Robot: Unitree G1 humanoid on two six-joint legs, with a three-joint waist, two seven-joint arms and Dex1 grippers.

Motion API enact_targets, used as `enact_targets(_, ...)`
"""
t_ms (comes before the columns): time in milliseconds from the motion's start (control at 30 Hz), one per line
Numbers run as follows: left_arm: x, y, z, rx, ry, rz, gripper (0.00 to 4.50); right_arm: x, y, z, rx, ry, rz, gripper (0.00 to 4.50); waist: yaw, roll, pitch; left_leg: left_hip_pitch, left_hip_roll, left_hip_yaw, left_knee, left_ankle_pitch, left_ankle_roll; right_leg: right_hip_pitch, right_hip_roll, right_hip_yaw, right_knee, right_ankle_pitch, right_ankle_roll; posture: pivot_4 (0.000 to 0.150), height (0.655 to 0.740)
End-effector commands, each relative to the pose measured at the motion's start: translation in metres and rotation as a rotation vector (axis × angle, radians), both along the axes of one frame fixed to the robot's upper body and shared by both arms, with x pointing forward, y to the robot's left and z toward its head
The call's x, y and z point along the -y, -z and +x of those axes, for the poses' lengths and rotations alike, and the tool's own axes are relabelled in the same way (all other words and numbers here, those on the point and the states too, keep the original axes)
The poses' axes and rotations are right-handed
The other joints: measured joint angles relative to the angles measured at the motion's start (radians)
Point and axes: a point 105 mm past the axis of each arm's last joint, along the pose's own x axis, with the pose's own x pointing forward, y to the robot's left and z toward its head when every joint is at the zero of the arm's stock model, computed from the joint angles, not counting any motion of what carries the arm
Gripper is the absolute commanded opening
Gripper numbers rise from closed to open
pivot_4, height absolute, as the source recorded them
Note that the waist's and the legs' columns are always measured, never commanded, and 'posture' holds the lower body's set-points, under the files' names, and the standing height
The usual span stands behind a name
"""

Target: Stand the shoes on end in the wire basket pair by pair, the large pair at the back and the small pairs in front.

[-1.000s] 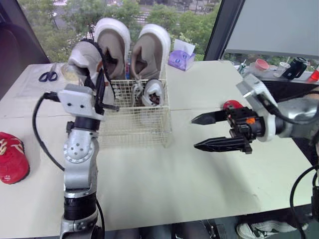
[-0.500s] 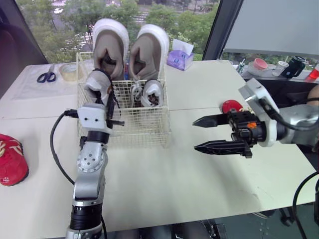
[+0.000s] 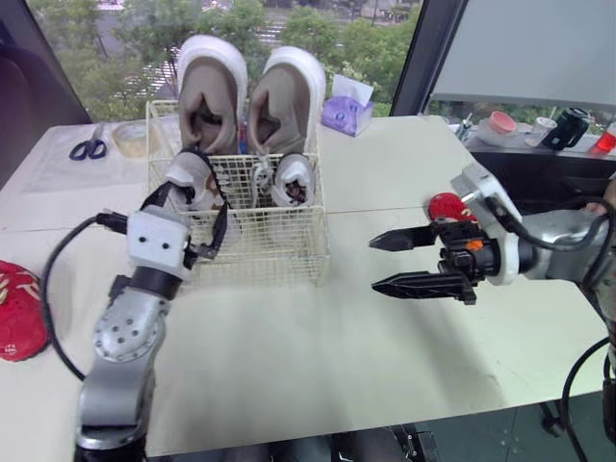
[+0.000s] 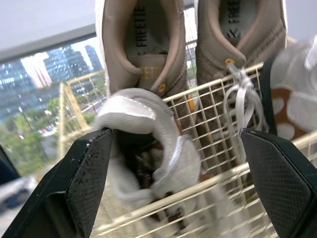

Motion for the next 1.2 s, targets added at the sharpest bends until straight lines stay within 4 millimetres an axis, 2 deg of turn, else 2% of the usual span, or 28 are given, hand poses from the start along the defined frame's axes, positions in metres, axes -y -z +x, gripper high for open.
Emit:
enact_targets(33,0.005,-0.012,-0.018,-0.036,0.095,0.043,4.20,0.002,0.000,0.001,0.016,-0.011,0.007,4.50,0.000,0.001,0.000,0.000,0.000,0.000,0.000,0.000,0.000,0.000,0.000,0.000,0.000,0.000,0.000,0.150,0.7400)
enact_targets(100,0.014,-0.008,-0.030,-0.142,0.236,0.055,4.20,0.004,0.003,0.004,0.005,-0.004,0.004,4.50,0.001,0.001,0.000,0.000,0.000,0.000,0.000,0.000,0.000,0.000,0.000,0.000,-0.001,0.000,0.000,0.150,0.7400)
enact_targets(200,0.014,-0.009,-0.038,-0.258,0.347,0.017,4.20,0.006,0.008,0.008,0.003,0.012,-0.001,4.50,0.001,0.002,0.001,0.000,0.000,0.000,0.000,0.000,0.000,0.000,0.000,0.000,-0.001,0.000,0.000,0.150,0.7400)
enact_targets(300,0.003,-0.013,-0.040,-0.409,0.471,-0.159,4.20,0.015,0.011,0.029,0.052,0.151,0.037,4.50,0.000,0.003,0.001,0.000,0.000,-0.001,0.000,0.000,0.000,0.000,0.000,-0.001,-0.001,0.000,0.000,0.150,0.7400)
enact_targets(400,0.008,-0.014,-0.048,-0.510,0.583,-0.246,4.20,0.025,0.010,0.044,0.112,0.272,0.065,4.50,-0.001,0.004,0.002,0.000,0.000,-0.001,0.000,0.000,0.000,0.000,0.000,-0.001,-0.001,0.000,0.000,0.150,0.7400)
enact_targets(467,0.022,-0.011,-0.059,-0.592,0.713,-0.298,4.37,0.042,0.004,0.054,0.168,0.403,0.115,4.50,0.000,0.005,0.002,0.000,-0.001,-0.001,0.000,0.000,0.000,0.000,0.000,0.000,-0.001,0.000,0.000,0.150,0.7400)
enact_targets(533,0.041,-0.004,-0.075,-0.714,0.871,-0.345,4.37,0.072,-0.008,0.066,0.256,0.619,0.177,4.50,0.003,0.005,0.002,0.000,-0.001,-0.001,-0.001,0.000,0.000,0.001,0.000,0.000,-0.001,0.000,0.000,0.150,0.7400)
enact_targets(667,0.063,0.005,-0.092,-0.841,1.012,-0.376,4.37,0.123,-0.009,0.067,0.366,0.893,0.178,4.50,0.005,0.006,0.002,-0.001,-0.003,0.000,0.000,0.000,0.000,0.002,-0.001,0.001,-0.003,0.000,0.000,0.150,0.7400)
enact_targets(767,0.075,0.022,-0.095,-0.907,1.050,-0.352,4.37,0.137,-0.004,0.061,0.383,0.980,0.170,4.50,0.002,0.010,0.001,0.000,-0.003,0.000,-0.001,0.000,0.000,0.002,-0.001,0.001,-0.003,0.000,0.000,0.150,0.7400)
enact_targets(867,0.086,0.031,-0.100,-0.937,1.094,-0.349,4.37,0.152,-0.006,0.064,0.432,1.080,0.162,4.50,-0.005,0.015,0.001,0.002,-0.003,0.002,-0.001,0.000,0.000,0.002,0.001,0.001,-0.002,0.000,0.000,0.150,0.7400)
enact_targets(1000,0.098,0.036,-0.104,-0.944,1.138,-0.351,4.37,0.205,0.016,0.072,0.496,1.301,0.060,4.50,0.000,0.017,0.000,0.002,-0.003,0.000,-0.001,0.000,-0.001,0.002,0.003,0.001,-0.002,0.000,0.000,0.150,0.7400)
enact_targets(1067,0.100,0.037,-0.106,-0.951,1.146,-0.367,4.37,0.214,0.030,0.074,0.469,1.314,0.044,4.50,0.002,0.017,0.000,0.001,-0.003,0.000,-0.001,0.000,-0.001,0.003,0.003,0.001,-0.002,0.000,0.000,0.150,0.7400)
enact_targets(1200,0.098,0.040,-0.104,-0.957,1.120,-0.385,4.37,0.217,0.047,0.082,0.432,1.298,0.025,4.50,-0.003,0.019,-0.001,0.001,-0.004,0.000,-0.001,0.000,-0.001,0.003,0.003,0.002,-0.003,0.000,0.000,0.150,0.7400)
